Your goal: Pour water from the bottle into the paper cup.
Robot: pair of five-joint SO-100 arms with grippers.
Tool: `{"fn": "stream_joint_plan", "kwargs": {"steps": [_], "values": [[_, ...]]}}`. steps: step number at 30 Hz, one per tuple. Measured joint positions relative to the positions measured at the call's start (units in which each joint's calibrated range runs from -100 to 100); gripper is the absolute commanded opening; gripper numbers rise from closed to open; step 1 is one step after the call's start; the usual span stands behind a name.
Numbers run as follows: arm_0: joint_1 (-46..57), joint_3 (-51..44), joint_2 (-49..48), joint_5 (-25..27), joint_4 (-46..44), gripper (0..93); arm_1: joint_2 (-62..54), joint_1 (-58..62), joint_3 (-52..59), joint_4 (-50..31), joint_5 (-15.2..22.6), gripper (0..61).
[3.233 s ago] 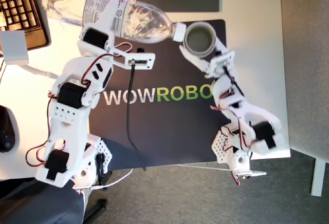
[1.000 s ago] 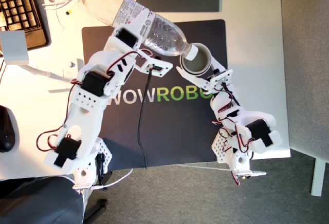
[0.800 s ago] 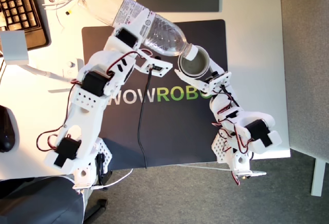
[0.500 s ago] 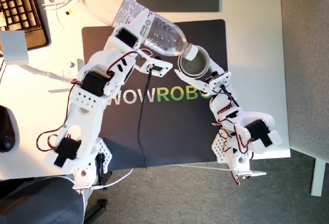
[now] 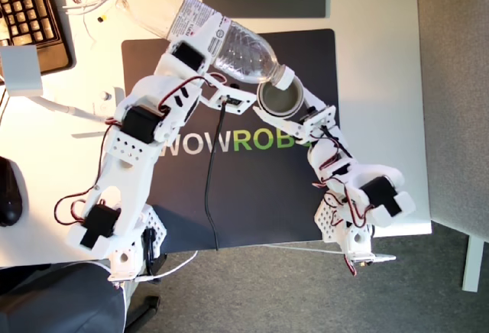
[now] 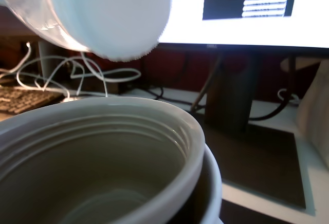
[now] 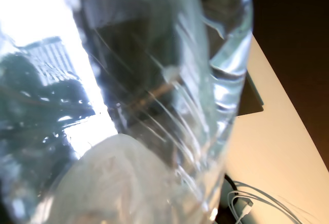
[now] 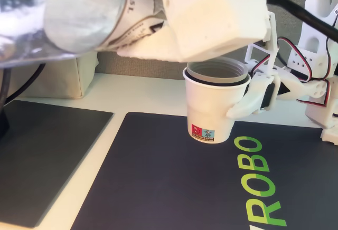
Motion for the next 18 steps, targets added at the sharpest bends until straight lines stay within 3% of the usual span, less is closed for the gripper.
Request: {"fn": "stream_joint_plan", "kwargs": {"steps": [18], "values": [[0.0, 0.0, 0.0, 0.0, 0.0, 0.0, 1.0, 2.7, -5.6, 3.9, 0.1, 15.5]]}}
